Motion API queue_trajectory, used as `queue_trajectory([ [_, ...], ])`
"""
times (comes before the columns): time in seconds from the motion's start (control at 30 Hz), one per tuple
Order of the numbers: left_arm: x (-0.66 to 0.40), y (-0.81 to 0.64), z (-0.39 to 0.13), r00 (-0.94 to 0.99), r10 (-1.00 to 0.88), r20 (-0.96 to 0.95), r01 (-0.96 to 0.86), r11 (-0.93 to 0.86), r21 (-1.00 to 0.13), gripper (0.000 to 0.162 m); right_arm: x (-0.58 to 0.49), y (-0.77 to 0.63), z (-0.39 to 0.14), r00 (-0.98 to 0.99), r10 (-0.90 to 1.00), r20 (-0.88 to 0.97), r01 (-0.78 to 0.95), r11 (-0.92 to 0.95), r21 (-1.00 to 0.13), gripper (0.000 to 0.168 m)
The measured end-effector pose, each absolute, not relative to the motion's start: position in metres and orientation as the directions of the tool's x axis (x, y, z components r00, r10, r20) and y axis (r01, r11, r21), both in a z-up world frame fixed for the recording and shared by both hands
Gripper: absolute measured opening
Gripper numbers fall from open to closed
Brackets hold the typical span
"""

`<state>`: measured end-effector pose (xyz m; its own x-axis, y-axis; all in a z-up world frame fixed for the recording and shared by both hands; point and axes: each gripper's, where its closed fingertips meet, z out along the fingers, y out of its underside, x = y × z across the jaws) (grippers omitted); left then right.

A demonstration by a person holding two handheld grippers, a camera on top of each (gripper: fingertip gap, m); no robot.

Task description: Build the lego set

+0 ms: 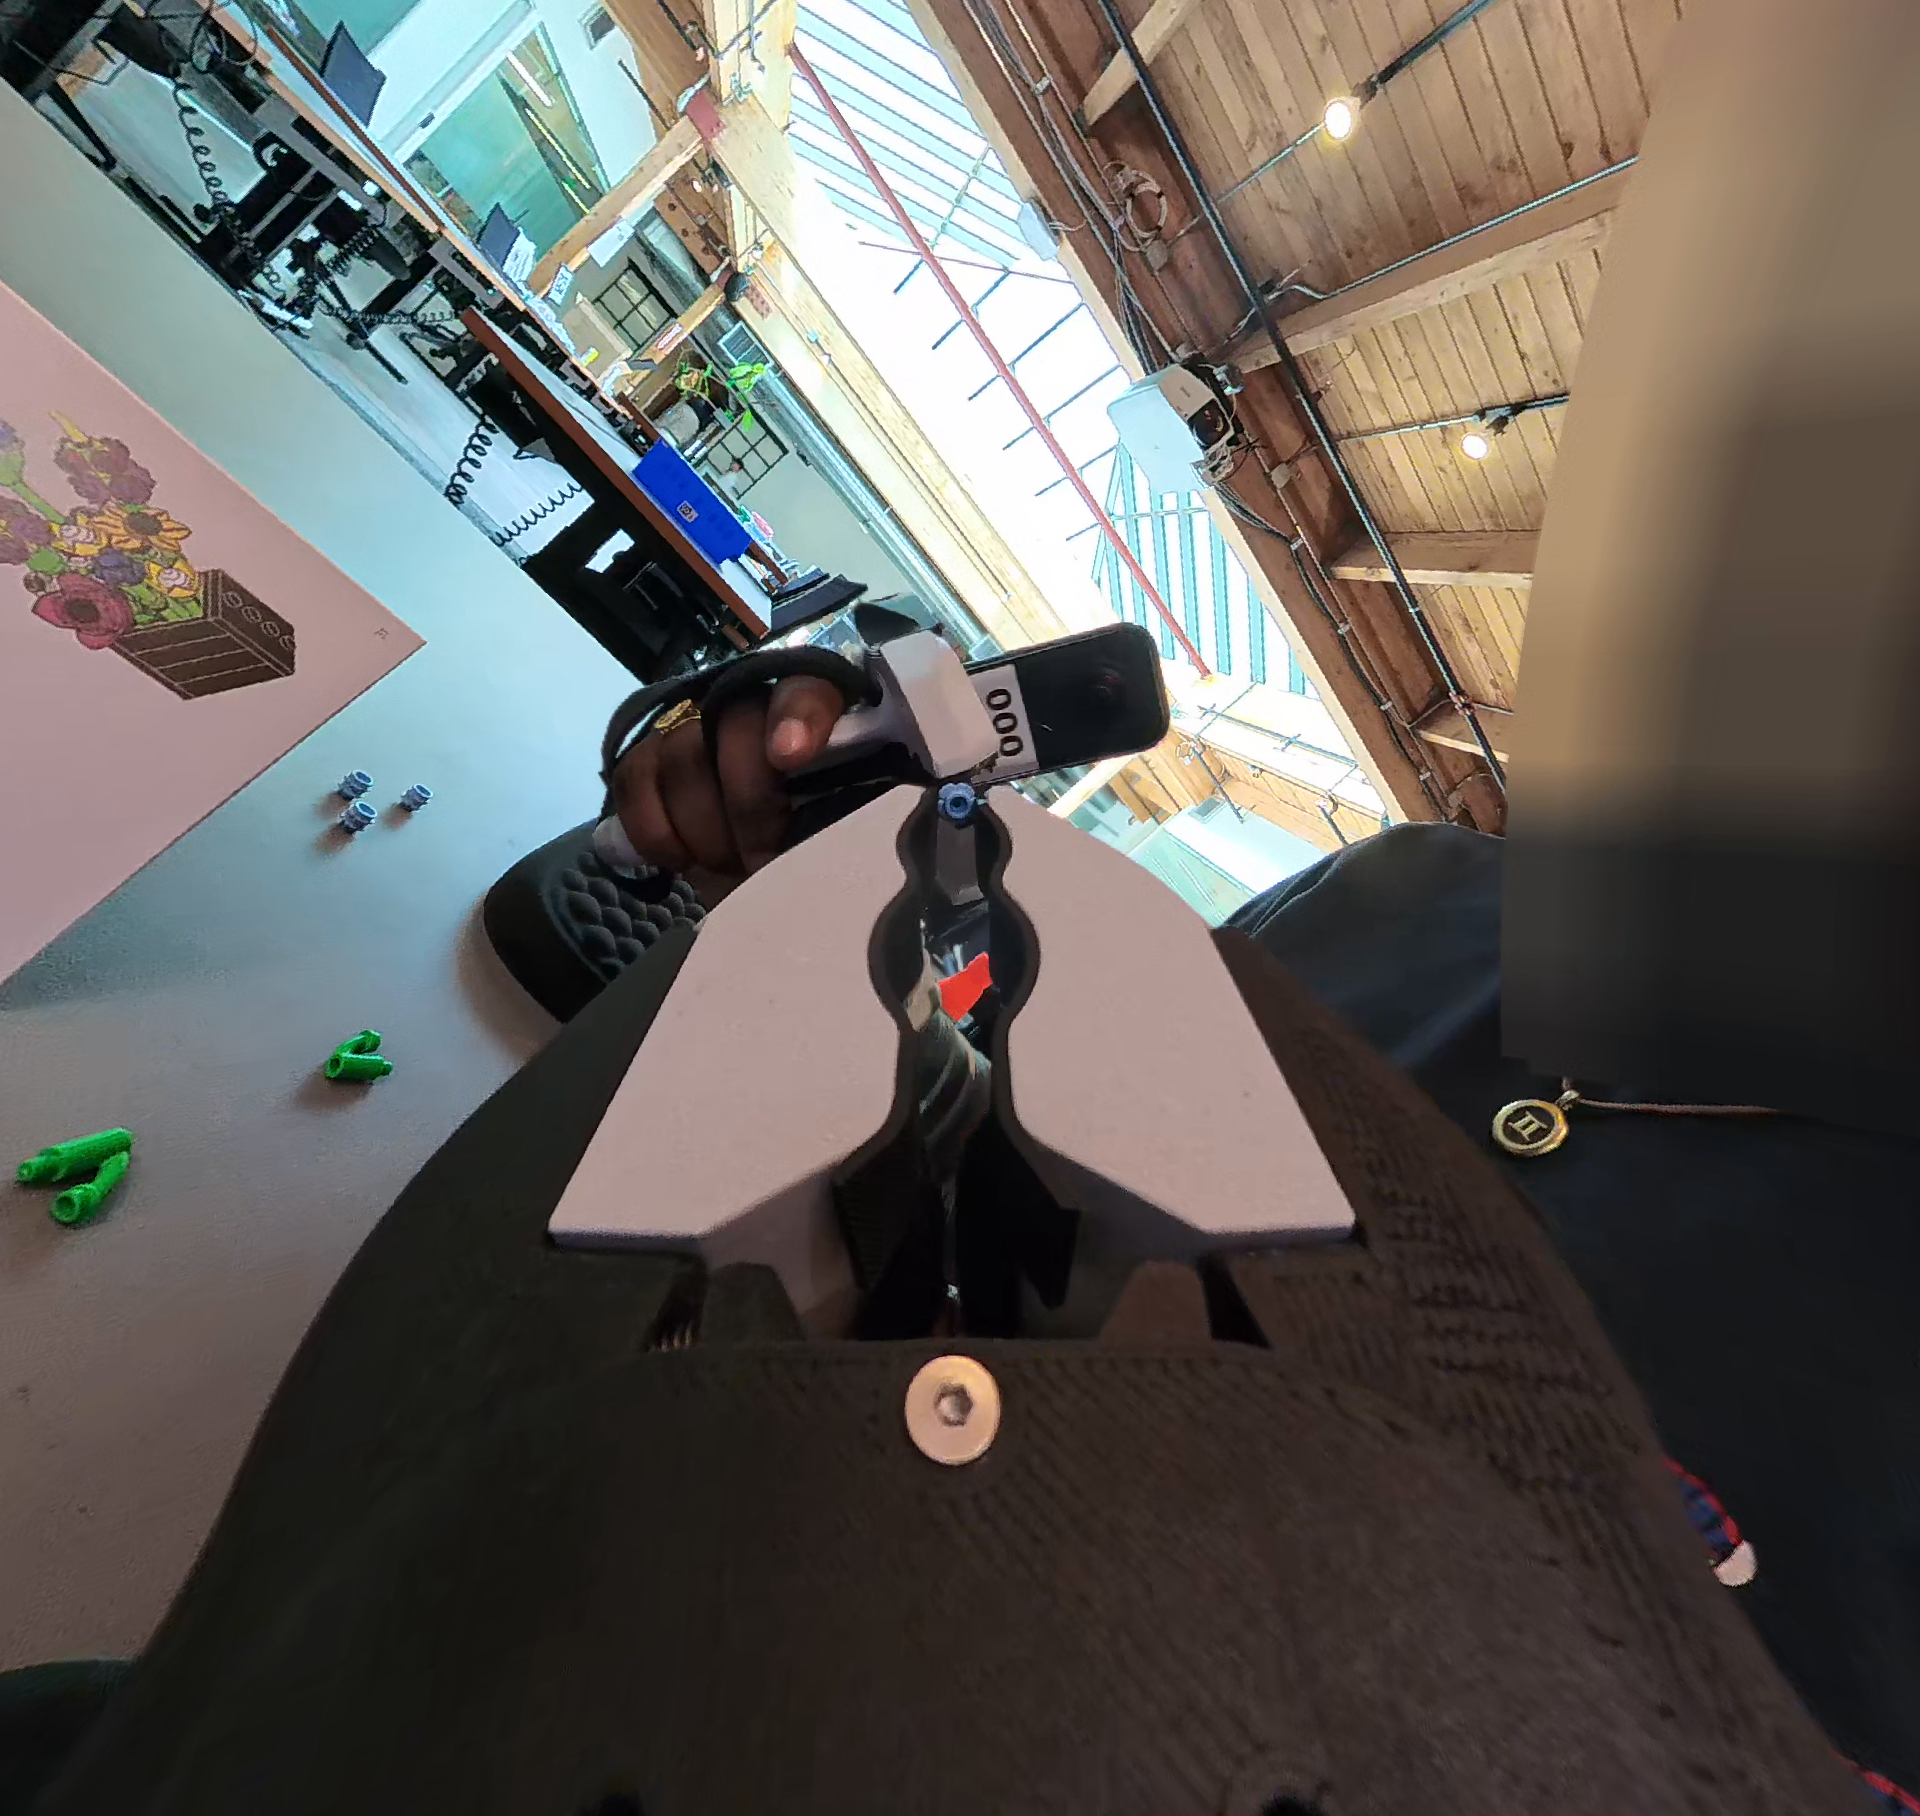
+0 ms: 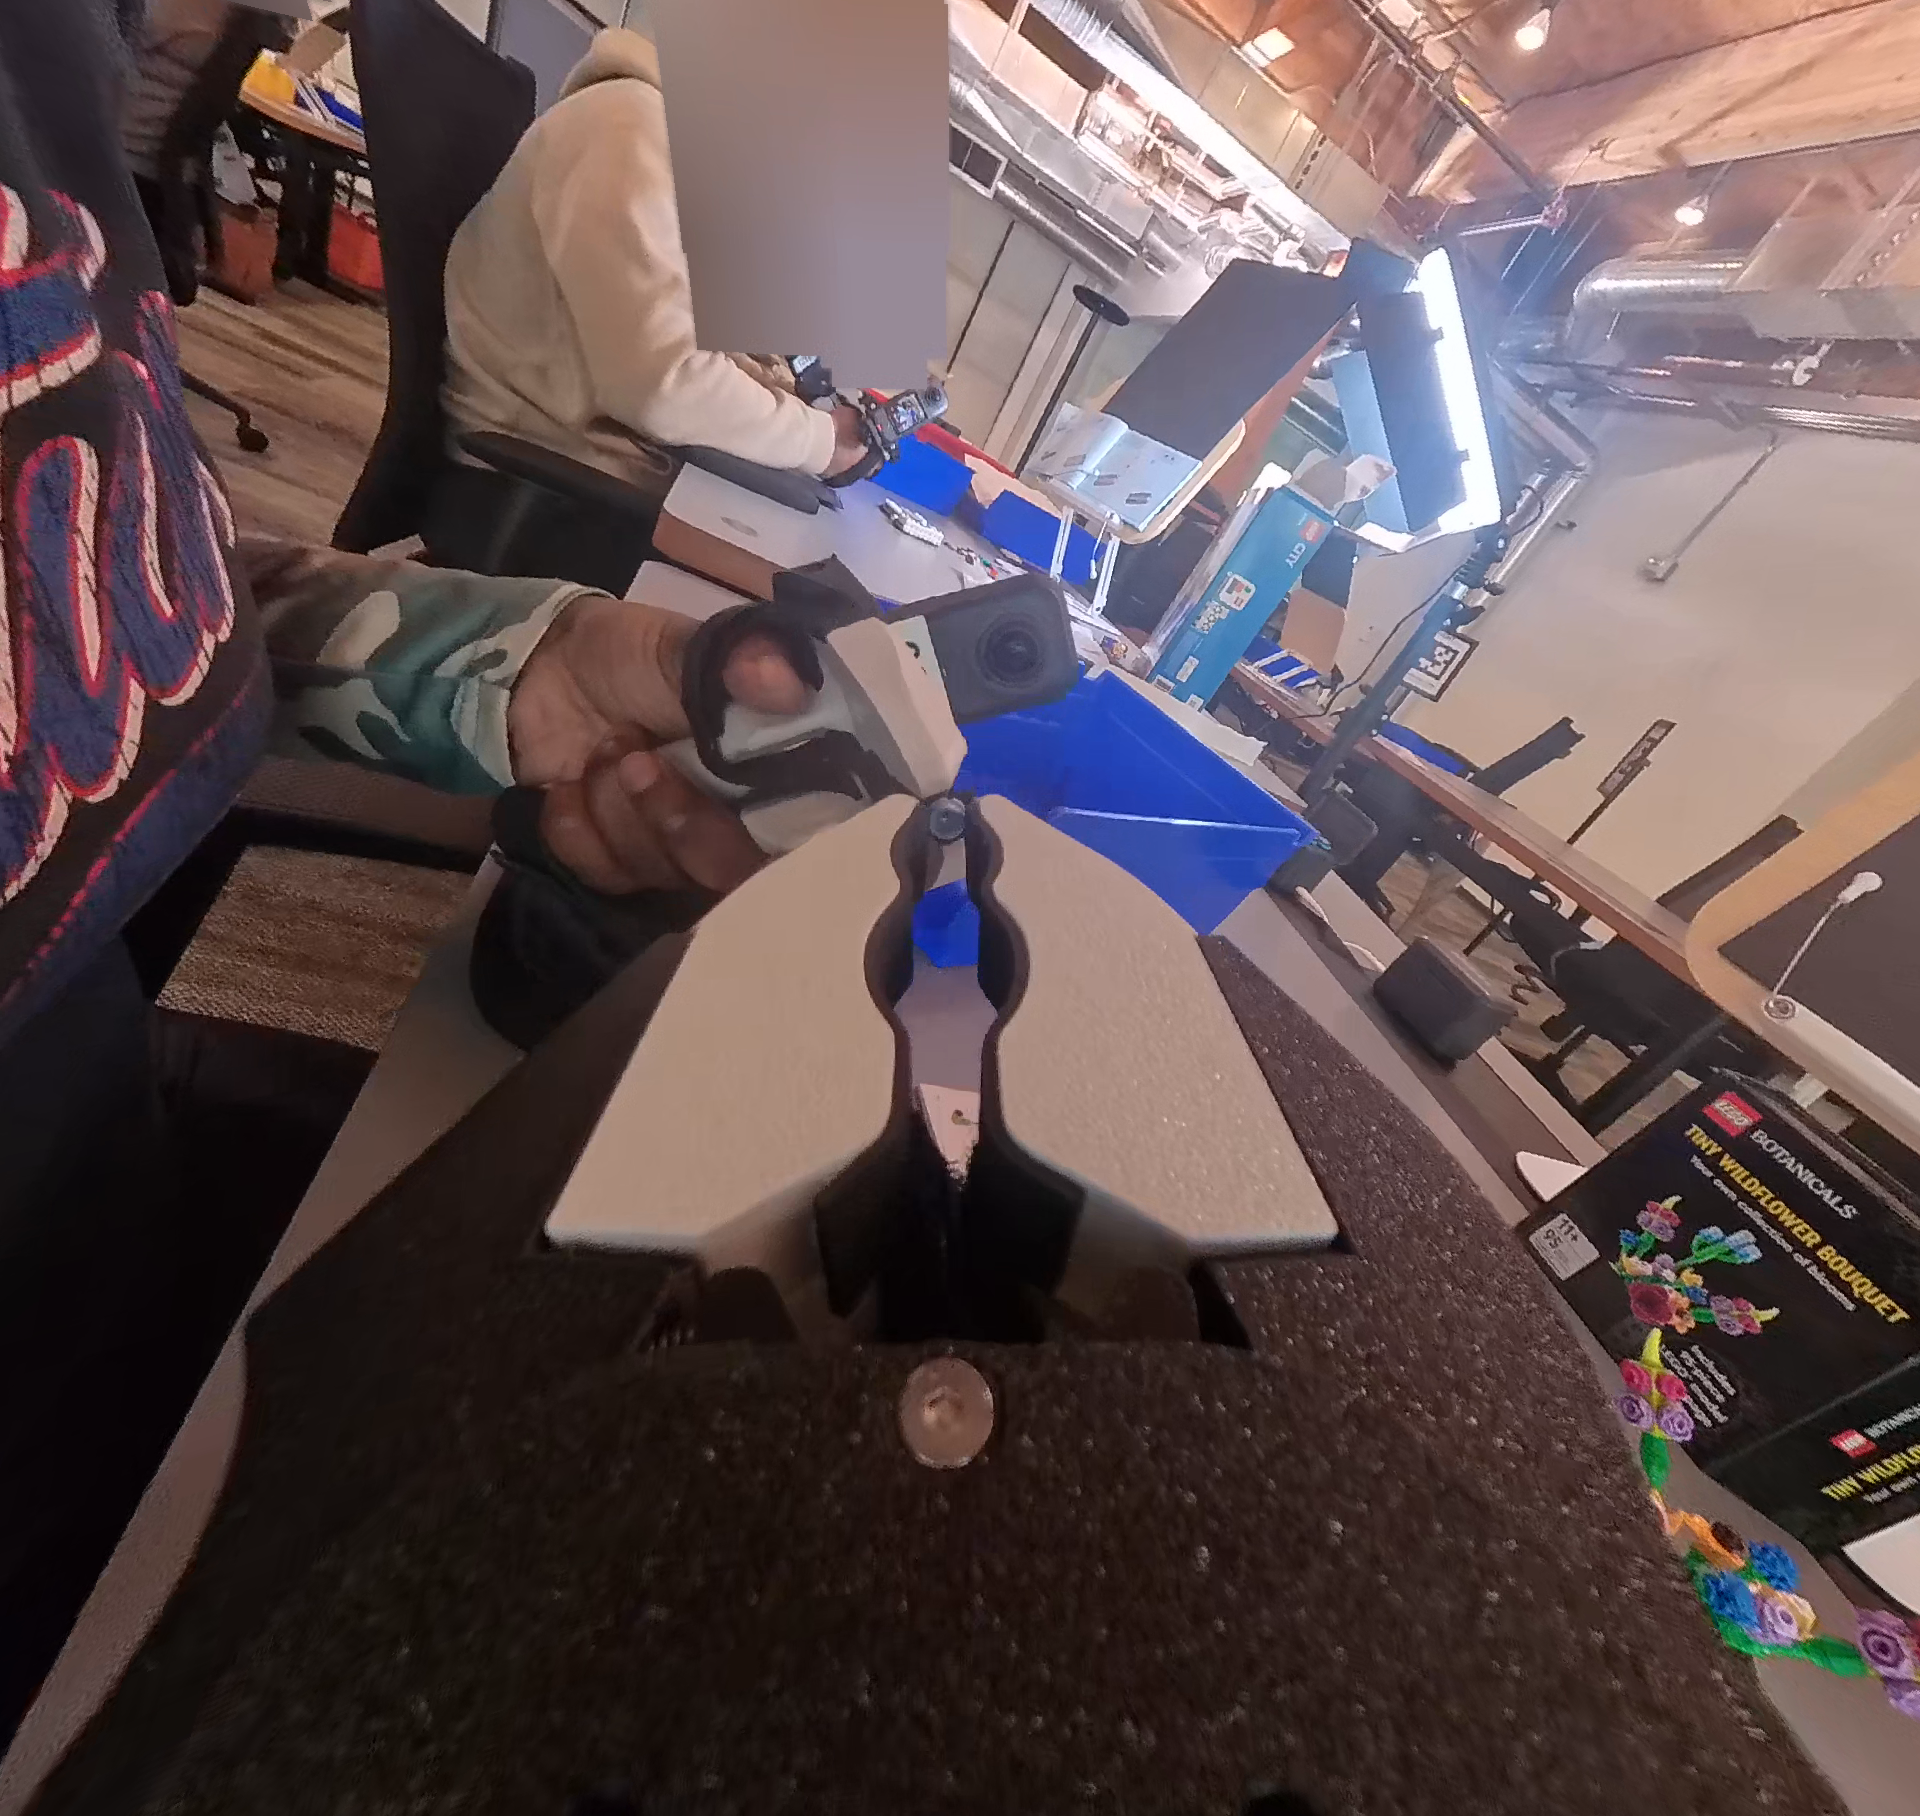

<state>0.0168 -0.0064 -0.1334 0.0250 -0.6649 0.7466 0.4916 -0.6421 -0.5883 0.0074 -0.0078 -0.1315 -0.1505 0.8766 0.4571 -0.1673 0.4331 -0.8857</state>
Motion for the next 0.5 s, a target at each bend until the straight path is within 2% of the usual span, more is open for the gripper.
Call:
queue_trajectory([
  [0.27, 0.027, -0.005, -0.136, 0.014, -0.658, 0.753, 0.471, -0.66, -0.586, 0.008, 0.019, -0.006, -0.134, -0.132, 0.885, 0.446, -0.121, 0.432, -0.894, 0.006],
  [0.33, 0.029, -0.003, -0.138, 0.052, -0.675, 0.736, 0.454, -0.64, -0.62, 0.021, 0.03, 0.001, -0.131, -0.103, 0.907, 0.408, -0.116, 0.397, -0.911, 0.006],
  [0.4, 0.022, 0.0, -0.14, 0.137, -0.714, 0.687, 0.438, -0.578, -0.688, 0.022, 0.048, 0.018, -0.129, -0.048, 0.933, 0.356, -0.089, 0.351, -0.932, 0.006],
  [0.5, 0.001, 0.014, -0.161, 0.418, -0.709, 0.567, 0.321, -0.469, -0.823, 0.023, 0.075, 0.041, -0.138, 0.013, 0.966, 0.259, -0.015, 0.259, -0.966, 0.006],
])
